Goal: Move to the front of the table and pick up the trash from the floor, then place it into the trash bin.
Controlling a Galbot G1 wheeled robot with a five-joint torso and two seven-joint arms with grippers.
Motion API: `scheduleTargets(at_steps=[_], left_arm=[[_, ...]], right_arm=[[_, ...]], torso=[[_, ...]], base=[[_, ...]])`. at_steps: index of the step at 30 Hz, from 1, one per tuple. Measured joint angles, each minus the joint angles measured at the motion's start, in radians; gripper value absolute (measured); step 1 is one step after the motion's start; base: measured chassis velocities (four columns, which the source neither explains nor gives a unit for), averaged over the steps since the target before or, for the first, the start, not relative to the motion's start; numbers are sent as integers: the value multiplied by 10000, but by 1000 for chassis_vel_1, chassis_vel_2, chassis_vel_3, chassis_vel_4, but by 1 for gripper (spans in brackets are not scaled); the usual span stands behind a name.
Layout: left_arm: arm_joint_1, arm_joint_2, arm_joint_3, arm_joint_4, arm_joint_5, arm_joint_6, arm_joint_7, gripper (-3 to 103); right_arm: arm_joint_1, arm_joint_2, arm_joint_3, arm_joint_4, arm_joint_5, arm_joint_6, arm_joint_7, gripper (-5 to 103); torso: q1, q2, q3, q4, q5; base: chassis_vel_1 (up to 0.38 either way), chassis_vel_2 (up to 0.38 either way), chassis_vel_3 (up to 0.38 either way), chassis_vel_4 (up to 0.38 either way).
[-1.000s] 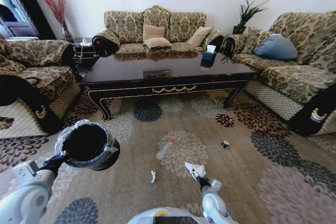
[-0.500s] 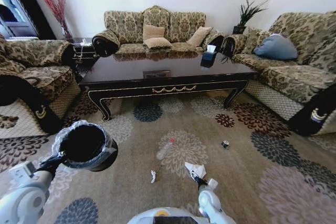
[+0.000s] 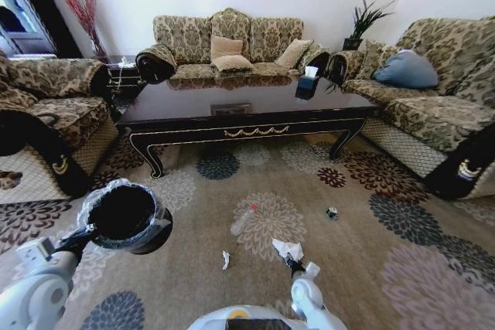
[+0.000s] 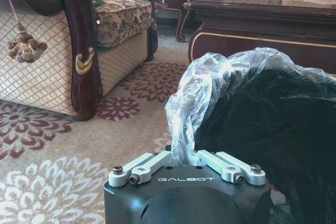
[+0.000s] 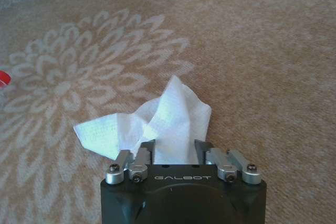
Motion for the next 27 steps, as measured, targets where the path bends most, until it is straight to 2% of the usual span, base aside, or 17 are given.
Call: scheduleTargets(at_steps=[3, 7, 8, 9, 12, 19, 27], left_arm=[[-11, -17, 37, 2, 25, 0, 0, 3], [-39, -63, 123, 23, 99, -16, 0, 3], [-39, -63, 123, 23, 99, -16, 0, 3], [-42, -80, 148, 23, 119, -21, 0, 3], [-46, -171, 282, 20, 225, -51, 2, 3], [-51, -409, 724, -67, 501, -92, -9, 3], [-180, -695, 1458, -134, 739, -106, -29, 3]], right_arm=[[-6, 2, -2, -20, -46, 0, -3, 34], [-14, -10, 2, -50, -222, 71, -84, 13], [-14, -10, 2, -50, -222, 71, -84, 13], [-26, -22, 9, -43, -268, 157, -135, 7], [-95, -105, 24, 159, -414, 458, -265, 1], [-307, -353, -14, 986, -1050, 941, -424, 0], [-673, -1200, 58, 3267, -1132, 1813, -1175, 0]], torso=[[0, 0, 0, 0, 0], [0, 0, 0, 0, 0], [0, 0, 0, 0, 0], [0, 0, 0, 0, 1], [0, 0, 0, 1, 1], [0, 0, 0, 0, 2], [0, 0, 0, 1, 1]], base=[[0, 0, 0, 0], [0, 0, 0, 0], [0, 0, 0, 0], [0, 0, 0, 0], [0, 0, 0, 0], [0, 0, 0, 0], [0, 0, 0, 0]])
